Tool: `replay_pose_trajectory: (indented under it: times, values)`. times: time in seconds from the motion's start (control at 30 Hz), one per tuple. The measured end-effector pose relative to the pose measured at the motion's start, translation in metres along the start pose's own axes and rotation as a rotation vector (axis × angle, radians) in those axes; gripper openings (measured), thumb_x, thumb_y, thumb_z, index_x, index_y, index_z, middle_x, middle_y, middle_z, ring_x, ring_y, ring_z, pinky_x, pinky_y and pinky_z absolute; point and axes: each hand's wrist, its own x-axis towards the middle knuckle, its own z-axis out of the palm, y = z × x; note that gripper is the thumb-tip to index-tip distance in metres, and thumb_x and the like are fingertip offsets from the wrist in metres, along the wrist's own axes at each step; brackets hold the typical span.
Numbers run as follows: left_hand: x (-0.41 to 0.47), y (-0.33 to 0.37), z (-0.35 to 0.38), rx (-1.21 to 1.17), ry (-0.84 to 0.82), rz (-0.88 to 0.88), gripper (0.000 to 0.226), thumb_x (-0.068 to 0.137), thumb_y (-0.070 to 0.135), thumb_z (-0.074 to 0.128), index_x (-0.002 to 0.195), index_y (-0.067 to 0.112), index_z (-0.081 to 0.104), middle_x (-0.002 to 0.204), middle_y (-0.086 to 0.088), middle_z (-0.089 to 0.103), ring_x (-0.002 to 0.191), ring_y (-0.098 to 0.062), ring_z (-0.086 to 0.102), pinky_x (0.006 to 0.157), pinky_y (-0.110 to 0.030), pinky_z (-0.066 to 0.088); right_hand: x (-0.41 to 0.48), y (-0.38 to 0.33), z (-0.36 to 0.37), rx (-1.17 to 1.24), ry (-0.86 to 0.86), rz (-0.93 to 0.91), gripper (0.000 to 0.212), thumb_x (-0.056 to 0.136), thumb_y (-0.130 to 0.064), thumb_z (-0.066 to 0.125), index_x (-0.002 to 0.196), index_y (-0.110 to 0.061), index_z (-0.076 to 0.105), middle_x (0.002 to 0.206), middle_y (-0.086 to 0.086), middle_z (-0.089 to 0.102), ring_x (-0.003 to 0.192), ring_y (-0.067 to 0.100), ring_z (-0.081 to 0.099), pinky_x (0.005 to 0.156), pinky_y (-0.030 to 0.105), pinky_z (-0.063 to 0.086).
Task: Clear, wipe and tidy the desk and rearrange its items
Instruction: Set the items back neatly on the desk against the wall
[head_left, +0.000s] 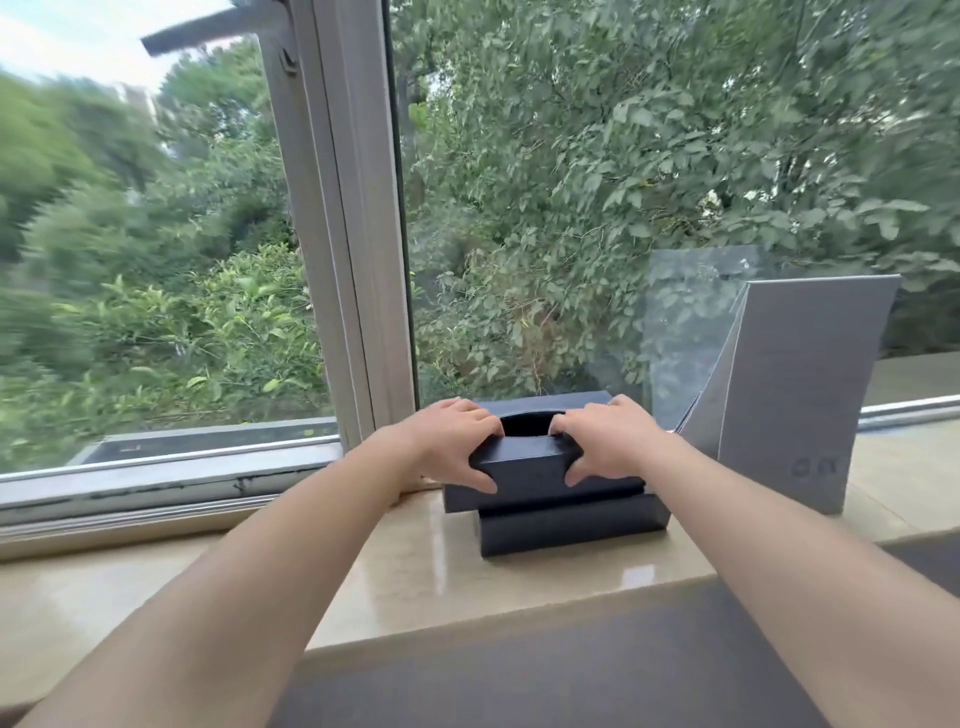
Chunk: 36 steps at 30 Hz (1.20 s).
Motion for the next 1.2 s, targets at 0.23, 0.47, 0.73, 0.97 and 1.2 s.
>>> replay_pose_trajectory:
  times: [0.23, 0.47, 0.73, 0.97, 1.2]
  values:
    - [-0.042, -0.008, 0.003, -0.019, -0.003, -0.022, 0.068, 0.083, 0.059, 0.064, 0.134, 0.019, 0.045, 0.134, 0.000, 0.053, 0.131, -0.022, 0.038, 0.109, -0.033, 0.028, -0.005, -0.033, -0.013, 0.040, -0.008, -0.029, 0.061, 0.074, -0.060, 0.071, 0.123, -0.031, 0.051, 0.114, -0.008, 0.062, 0.110, 0.019, 0.056, 0.099, 0.040, 0.030]
    - [-0.091, -0.013, -0.003, -0.008, 0.036, -0.004, 0.068, 0.082, 0.061, 0.065, 0.132, 0.019, 0.047, 0.133, 0.002, 0.053, 0.131, -0.021, 0.037, 0.110, -0.033, 0.030, -0.028, -0.075, -0.025, 0.056, 0.027, -0.038, 0.058, 0.076, -0.058, 0.071, 0.123, -0.030, 0.050, 0.115, -0.008, 0.062, 0.111, 0.019, 0.055, 0.097, 0.040, 0.031]
    - [-0.196, -0.039, 0.003, 0.021, 0.012, -0.071, 0.073, 0.082, 0.063, 0.063, 0.137, 0.019, 0.044, 0.137, 0.001, 0.050, 0.135, -0.022, 0.034, 0.113, -0.036, 0.027, -0.036, -0.169, -0.045, 0.066, 0.066, -0.133, 0.051, 0.075, -0.058, 0.070, 0.114, -0.030, 0.051, 0.110, -0.010, 0.060, 0.107, 0.018, 0.054, 0.091, 0.038, 0.034]
    - [-0.337, -0.076, 0.018, 0.045, -0.013, -0.249, 0.073, 0.084, 0.063, 0.061, 0.141, 0.021, 0.041, 0.139, 0.003, 0.049, 0.136, -0.021, 0.036, 0.115, -0.036, 0.023, -0.031, -0.299, -0.071, 0.084, 0.144, -0.265, 0.054, 0.075, -0.059, 0.069, 0.119, -0.034, 0.050, 0.116, -0.012, 0.060, 0.112, 0.015, 0.052, 0.090, 0.039, 0.030]
    - [-0.512, -0.106, 0.030, 0.035, -0.067, -0.495, 0.070, 0.090, 0.056, 0.058, 0.146, 0.018, 0.037, 0.160, 0.002, 0.026, 0.146, -0.019, 0.026, 0.120, -0.033, 0.012, -0.021, -0.461, -0.103, 0.049, 0.265, -0.503, 0.059, 0.077, -0.063, 0.065, 0.127, -0.037, 0.047, 0.123, -0.014, 0.058, 0.121, 0.013, 0.051, 0.093, 0.041, 0.031]
